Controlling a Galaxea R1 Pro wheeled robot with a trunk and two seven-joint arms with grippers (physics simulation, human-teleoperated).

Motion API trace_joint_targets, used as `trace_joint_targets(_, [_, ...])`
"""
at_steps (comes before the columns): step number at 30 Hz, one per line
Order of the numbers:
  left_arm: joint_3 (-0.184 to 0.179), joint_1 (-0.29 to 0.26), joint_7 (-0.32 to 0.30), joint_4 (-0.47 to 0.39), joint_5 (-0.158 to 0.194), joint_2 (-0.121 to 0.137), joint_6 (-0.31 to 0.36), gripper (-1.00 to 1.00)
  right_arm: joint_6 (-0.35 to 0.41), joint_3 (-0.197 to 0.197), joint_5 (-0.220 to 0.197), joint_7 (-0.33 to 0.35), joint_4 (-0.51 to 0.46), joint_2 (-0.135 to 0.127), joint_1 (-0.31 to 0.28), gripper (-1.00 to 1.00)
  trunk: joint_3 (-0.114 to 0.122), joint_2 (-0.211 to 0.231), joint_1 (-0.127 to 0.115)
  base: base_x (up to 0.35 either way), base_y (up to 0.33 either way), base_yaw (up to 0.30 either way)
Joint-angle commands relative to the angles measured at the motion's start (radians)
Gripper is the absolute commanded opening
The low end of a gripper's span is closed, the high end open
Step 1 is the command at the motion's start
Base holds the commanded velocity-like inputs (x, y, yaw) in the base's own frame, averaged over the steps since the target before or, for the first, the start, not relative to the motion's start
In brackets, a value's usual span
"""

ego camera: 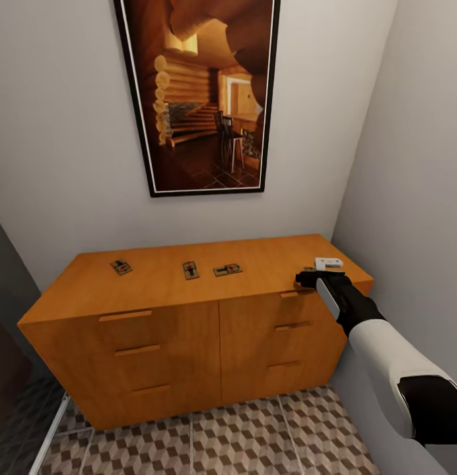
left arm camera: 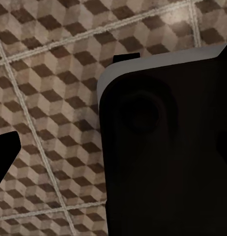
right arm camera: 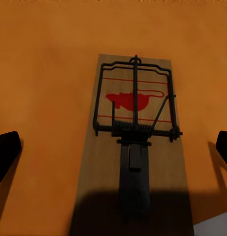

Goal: Take the four mousetraps from the cabinet in the bathroom and place them on the bathroom floor. Make sure all four end up on the same floor surface, and ensure that at least two of them are either under or directly next to the same bathroom sink.

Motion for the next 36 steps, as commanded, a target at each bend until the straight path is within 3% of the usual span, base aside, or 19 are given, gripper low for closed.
trace_joint_targets(1, [-0.008,0.0,0.006,0.0,0.002,0.0,-0.002,1.0,0.004,0.008,-0.012,-0.008,0.019,-0.002,0.0,1.0,-0.002,0.0,0.0,0.0,0.0,0.0])
trace_joint_targets(19, [-0.008,0.0,0.005,0.0,0.002,0.0,-0.002,1.0,0.004,0.008,-0.012,-0.009,0.019,-0.002,0.0,1.0,-0.004,0.0,0.0,0.0,0.0,0.0])
trace_joint_targets(20, [-0.008,0.0,0.005,0.0,0.002,0.0,-0.002,1.0,0.004,0.008,-0.012,-0.009,0.019,-0.002,0.0,-1.0,-0.004,0.0,0.0,0.0,0.0,0.0])
trace_joint_targets(29, [-0.008,0.0,0.005,0.0,0.002,0.0,-0.002,1.0,-0.005,0.008,-0.012,-0.009,0.019,-0.002,0.001,-1.0,-0.004,0.0,0.0,0.0,0.0,0.0])
trace_joint_targets(36, [-0.008,0.0,0.005,0.0,0.002,0.0,-0.002,1.0,-0.017,0.008,-0.012,-0.009,0.018,-0.002,0.04,-1.0,-0.004,0.0,0.0,0.0,0.0,0.0])
